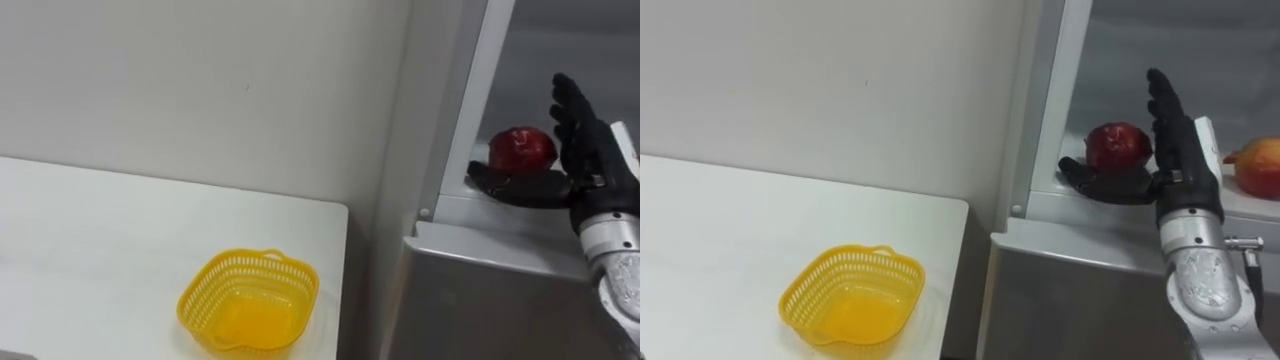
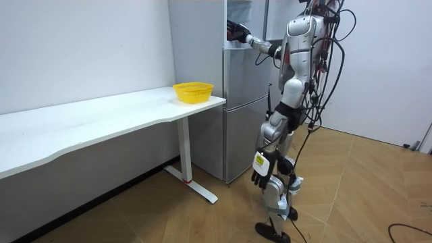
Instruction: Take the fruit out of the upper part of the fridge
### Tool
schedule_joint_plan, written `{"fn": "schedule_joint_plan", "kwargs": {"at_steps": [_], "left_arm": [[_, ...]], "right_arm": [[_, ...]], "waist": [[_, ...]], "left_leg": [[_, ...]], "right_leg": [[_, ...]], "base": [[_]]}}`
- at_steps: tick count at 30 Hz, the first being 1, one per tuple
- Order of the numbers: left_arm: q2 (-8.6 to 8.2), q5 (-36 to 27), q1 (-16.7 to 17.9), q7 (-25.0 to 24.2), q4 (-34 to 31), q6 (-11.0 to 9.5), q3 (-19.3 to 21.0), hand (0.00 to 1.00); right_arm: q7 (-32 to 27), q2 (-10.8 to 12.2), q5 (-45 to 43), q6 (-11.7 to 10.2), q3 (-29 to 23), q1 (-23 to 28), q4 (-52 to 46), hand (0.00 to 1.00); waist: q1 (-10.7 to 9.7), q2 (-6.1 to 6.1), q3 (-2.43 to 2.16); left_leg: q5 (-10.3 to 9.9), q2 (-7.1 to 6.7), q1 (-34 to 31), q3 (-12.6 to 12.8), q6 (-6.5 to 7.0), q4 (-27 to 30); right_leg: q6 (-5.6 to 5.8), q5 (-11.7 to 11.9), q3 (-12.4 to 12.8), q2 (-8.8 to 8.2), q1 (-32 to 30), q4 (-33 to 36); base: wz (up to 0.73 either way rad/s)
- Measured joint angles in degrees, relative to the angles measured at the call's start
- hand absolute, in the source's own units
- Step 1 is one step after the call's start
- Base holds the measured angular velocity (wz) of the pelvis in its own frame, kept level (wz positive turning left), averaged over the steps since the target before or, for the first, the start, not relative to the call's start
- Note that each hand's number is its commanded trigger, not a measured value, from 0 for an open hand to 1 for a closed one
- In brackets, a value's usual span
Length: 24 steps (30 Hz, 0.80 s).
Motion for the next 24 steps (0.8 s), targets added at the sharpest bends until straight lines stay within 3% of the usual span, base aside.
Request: {"fn": "schedule_joint_plan", "kwargs": {"at_steps": [10, 11, 12, 13, 14, 24], "left_arm": [[1.22, 0.0, 0.1, -0.9, -2.1, 0.7, 0.0, 0.00], [1.27, 0.0, 0.0, -0.8, -2.1, 0.7, 0.0, 0.00], [1.31, 0.0, -0.1, -0.5, -2.1, 0.7, 0.0, 0.00], [1.33, 0.0, -0.2, -0.4, -2.1, 0.7, 0.0, 0.00], [1.34, 0.0, -0.2, 0.0, -2.1, 0.7, 0.0, 0.00], [1.46, -0.2, 0.2, 0.3, -2.3, 1.4, 0.0, 0.00]], "right_arm": [[4.3, -1.1, 2.7, 0.6, 0.0, -2.1, 4.7, 0.00], [4.9, -1.2, 2.3, 0.6, 0.0, -2.1, 4.7, 0.06], [5.5, -1.4, 1.9, 0.6, 0.0, -2.1, 4.9, 0.24], [5.6, -1.5, 1.8, 0.6, 0.0, -2.1, 5.0, 0.91], [6.0, -1.7, 1.3, 0.6, 0.0, -2.1, 5.1, 1.00], [9.5, -3.7, -0.6, 2.9, 0.5, -4.2, 7.6, 1.00]], "waist": [[-0.1, -0.59, 0.22], [-0.1, -0.58, 0.22], [-0.1, -0.58, 0.22], [-0.1, -0.58, 0.22], [-0.1, -0.58, 0.22], [-0.4, -1.07, -0.02]], "left_leg": [[0.0, -0.03, 0.5, 0.0, -0.01, -0.2], [0.0, -0.03, 0.5, 0.0, -0.01, -0.1], [0.0, -0.03, 0.5, 0.0, -0.01, -0.1], [0.0, -0.03, 0.4, 0.1, -0.01, -0.1], [0.0, -0.03, 0.5, 0.1, -0.01, -0.1], [0.0, -0.03, 0.6, 0.0, -0.01, -0.1]], "right_leg": [[0.00, 0.0, 0.0, 0.04, 0.8, -0.2], [0.00, 0.0, 0.0, 0.04, 0.8, -0.2], [0.00, 0.0, 0.0, 0.05, 0.8, -0.2], [0.00, 0.0, 0.0, 0.05, 0.7, -0.2], [0.00, 0.0, 0.0, 0.05, 0.7, -0.2], [0.00, 0.0, -0.1, 0.02, 0.9, -0.2]], "base": [[0.00], [0.00], [0.00], [0.00], [0.00], [0.00]]}}
